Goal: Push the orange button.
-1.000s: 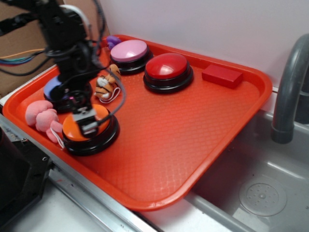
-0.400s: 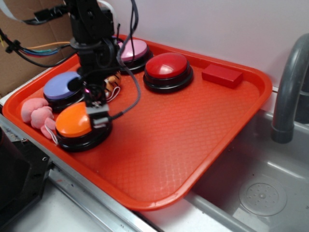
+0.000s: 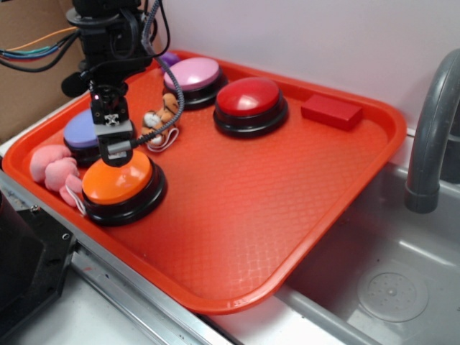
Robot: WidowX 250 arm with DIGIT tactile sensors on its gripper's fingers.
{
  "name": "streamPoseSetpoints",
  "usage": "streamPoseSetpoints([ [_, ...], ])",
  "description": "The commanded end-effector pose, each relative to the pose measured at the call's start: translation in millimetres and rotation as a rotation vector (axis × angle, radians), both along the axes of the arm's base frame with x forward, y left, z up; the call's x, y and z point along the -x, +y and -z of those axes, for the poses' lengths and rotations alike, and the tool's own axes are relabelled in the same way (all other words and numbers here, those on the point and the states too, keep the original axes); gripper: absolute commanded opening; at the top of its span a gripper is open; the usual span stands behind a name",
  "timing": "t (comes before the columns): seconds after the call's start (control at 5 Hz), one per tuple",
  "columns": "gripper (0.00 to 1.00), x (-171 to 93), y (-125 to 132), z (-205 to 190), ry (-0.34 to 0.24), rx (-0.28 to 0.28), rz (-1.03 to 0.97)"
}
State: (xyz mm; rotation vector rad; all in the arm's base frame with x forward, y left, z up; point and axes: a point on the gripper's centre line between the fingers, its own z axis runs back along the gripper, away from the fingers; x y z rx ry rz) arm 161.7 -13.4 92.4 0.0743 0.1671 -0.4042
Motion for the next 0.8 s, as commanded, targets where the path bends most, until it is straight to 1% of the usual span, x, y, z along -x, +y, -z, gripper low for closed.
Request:
streamPoseSetpoints([
  [0.0,1.00,-13.8,-10.0,-27.3,-0.076,-0.013,0.037],
  [0.2,1.00,-17.5,-13.3,-40.2,-0.090,0.008,0.085],
  [0.4,1.00,-16.2,-10.2,-44.0,-0.123,0.039,0.121],
  [0.6,1.00,-12.4,-12.7,-47.0,-0.124,0.067,0.056],
])
